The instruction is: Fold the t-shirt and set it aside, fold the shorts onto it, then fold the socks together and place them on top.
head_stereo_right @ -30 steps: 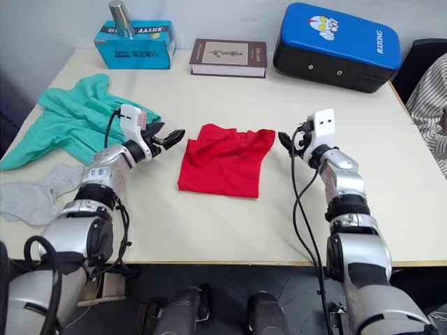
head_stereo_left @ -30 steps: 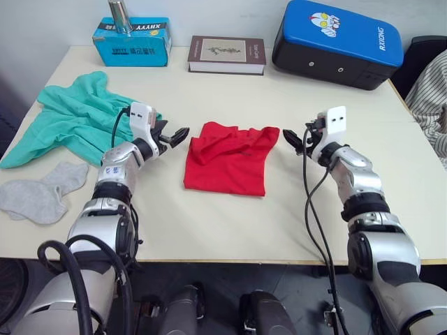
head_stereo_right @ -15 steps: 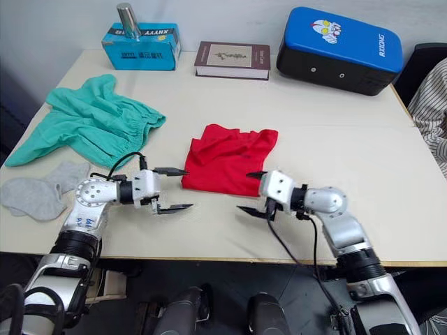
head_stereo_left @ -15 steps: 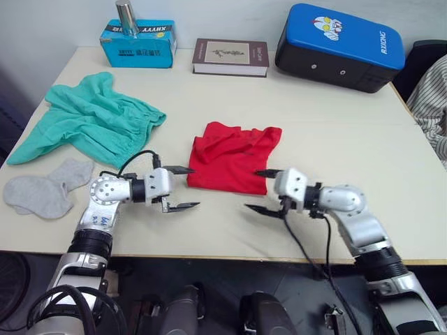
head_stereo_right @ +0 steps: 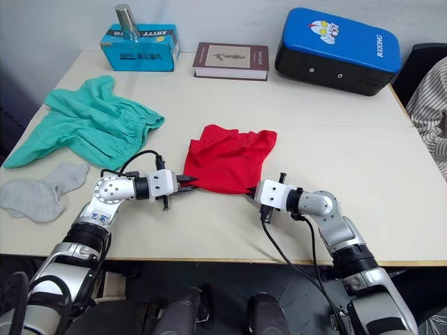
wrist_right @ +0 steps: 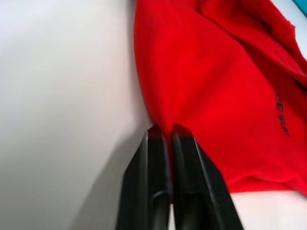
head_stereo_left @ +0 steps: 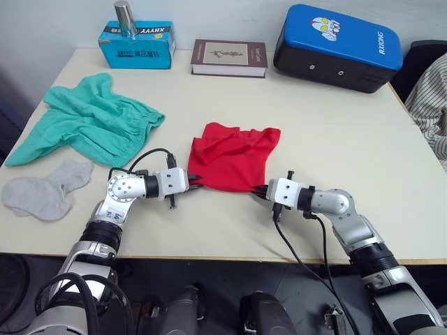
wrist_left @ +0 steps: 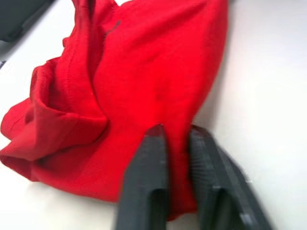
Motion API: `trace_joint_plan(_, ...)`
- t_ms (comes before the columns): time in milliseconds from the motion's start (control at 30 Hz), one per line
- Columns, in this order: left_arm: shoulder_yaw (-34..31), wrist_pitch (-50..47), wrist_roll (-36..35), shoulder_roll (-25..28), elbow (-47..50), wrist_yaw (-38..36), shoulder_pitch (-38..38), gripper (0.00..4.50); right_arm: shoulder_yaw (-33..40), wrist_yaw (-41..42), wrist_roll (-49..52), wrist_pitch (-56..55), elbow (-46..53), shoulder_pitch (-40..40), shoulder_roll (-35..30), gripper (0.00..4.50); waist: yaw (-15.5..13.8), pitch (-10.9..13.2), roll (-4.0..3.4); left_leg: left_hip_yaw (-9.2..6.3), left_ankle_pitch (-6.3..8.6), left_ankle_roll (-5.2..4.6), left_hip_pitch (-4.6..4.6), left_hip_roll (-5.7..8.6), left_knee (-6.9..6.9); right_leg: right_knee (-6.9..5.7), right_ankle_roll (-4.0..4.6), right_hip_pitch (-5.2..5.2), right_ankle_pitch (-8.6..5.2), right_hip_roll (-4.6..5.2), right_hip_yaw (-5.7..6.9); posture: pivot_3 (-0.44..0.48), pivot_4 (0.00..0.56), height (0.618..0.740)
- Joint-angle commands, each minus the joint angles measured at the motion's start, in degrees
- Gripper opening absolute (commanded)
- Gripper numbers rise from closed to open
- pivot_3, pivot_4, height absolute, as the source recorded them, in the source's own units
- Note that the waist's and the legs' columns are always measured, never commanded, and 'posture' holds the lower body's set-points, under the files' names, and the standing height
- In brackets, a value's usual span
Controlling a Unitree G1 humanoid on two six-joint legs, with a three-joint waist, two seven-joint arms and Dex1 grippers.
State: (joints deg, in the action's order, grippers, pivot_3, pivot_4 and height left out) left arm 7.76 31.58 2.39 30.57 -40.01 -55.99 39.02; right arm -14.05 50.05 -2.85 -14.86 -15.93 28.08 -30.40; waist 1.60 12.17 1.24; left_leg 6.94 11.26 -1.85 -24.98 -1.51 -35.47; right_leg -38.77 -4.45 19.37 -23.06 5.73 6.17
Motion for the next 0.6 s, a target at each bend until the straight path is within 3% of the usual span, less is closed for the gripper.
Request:
trace_joint_plan(33, 0.8, -1.76, -2.37, 0.96, 4.43, -3.86, -3.92, 0.02, 0.56, 2.9, 2.33, 0.56, 5.05, -3.44, -1.8, 0.0, -0.01, 0.0, 0.0, 0.0, 0.01, 0.01, 0.0, 0.0, 0.03, 0.02, 0.0, 0.01, 0.0, 0.0, 0.0, 0.0, 0.15, 0.74)
trace_joint_plan(167, 0.07, -6.7, -6.6, 3.26, 16.2, -6.45, -10.3, 0.02, 2.17, 4.65, 4.49, 2.45, 13.47, -9.83, -5.34, 0.0, 0.02, -0.01, -0.01, -0.03, 0.04, 0.05, -0.01, 0.0, 0.23, 0.15, 0.0, 0.02, 0.0, 0.0, 0.01, 0.0, 0.15, 0.74)
trace_joint_plan(367, -1.89, -15.97, -13.45, 8.42, 40.13, -7.1, -26.96, 0.02, 6.66, 3.93, 8.2, 5.18, 27.88, -24.49, -10.65, 0.0, -0.04, -0.01, -0.01, -0.07, 0.05, 0.04, 0.01, -0.03, 0.23, 0.27, 0.01, -0.07, 0.0, -0.01, 0.0, 0.0, 0.15, 0.74)
trace_joint_plan(600, -4.16, -21.18, -14.64, 10.2, 50.19, -3.46, -37.45, 0.02, 8.49, 2.97, 8.67, 5.8, 33.62, -35.37, -13.16, 0.0, -0.21, -0.02, -0.03, -0.15, 0.14, -0.05, 0.25, -0.06, 0.38, 0.95, 0.1, -0.6, -0.06, -0.1, 0.0, 0.0, 0.15, 0.74)
